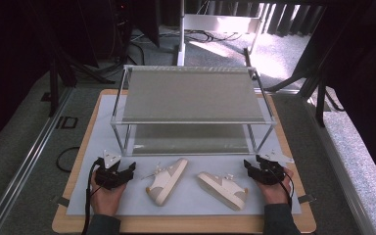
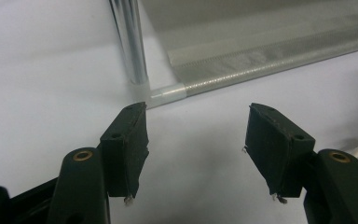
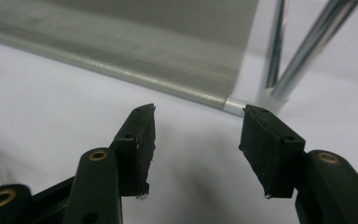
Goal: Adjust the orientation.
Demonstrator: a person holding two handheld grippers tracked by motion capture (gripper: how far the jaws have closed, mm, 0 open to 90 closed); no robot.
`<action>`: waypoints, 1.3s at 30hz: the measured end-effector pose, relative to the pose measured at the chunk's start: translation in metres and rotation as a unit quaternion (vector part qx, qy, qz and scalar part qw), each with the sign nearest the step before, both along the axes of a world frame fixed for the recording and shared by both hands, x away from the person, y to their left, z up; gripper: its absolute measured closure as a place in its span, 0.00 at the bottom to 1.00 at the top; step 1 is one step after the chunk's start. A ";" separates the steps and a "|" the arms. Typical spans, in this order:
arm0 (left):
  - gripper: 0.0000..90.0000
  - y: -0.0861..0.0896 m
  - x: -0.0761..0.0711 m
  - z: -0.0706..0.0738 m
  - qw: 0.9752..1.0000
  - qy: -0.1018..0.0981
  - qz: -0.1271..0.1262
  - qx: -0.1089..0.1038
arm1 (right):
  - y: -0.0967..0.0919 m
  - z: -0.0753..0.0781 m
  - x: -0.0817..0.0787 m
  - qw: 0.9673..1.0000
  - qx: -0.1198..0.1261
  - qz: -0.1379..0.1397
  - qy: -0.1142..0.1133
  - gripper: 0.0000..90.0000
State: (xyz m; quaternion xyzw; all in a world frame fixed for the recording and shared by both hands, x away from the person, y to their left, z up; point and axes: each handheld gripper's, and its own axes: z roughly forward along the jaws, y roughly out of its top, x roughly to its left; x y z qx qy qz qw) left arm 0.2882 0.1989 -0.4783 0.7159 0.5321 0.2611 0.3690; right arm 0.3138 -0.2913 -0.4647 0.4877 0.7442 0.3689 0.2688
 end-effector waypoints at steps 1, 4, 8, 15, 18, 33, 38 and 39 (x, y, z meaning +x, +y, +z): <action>0.43 0.000 -0.001 0.000 1.000 0.001 -0.001 -0.004 | -0.001 0.000 -0.002 1.000 0.003 0.000 -0.003 0.49; 0.45 -0.001 -0.003 0.002 1.000 -0.007 -0.003 -0.015 | -0.003 0.001 -0.007 1.000 0.004 0.001 -0.009 0.47; 0.46 0.001 -0.006 0.007 0.998 0.001 -0.028 -0.049 | -0.005 0.001 -0.010 1.000 0.005 0.008 -0.003 0.49; 0.46 -0.002 -0.009 0.015 0.998 -0.004 -0.048 -0.043 | -0.005 -0.001 -0.010 1.000 0.008 0.013 0.005 0.49; 0.46 -0.004 -0.010 0.016 0.997 -0.004 -0.056 -0.044 | -0.004 -0.001 -0.011 1.000 0.007 0.013 0.005 0.49; 0.45 -0.021 -0.022 0.023 0.991 -0.009 -0.125 -0.034 | -0.003 0.002 -0.018 1.000 0.000 0.026 -0.010 0.47; 0.43 -0.023 -0.025 0.023 0.987 -0.006 -0.151 -0.045 | -0.004 0.003 -0.018 1.000 0.000 0.026 -0.013 0.47; 0.43 -0.023 -0.025 0.023 0.987 -0.006 -0.151 -0.045 | -0.005 0.003 -0.018 1.000 0.001 0.026 -0.013 0.47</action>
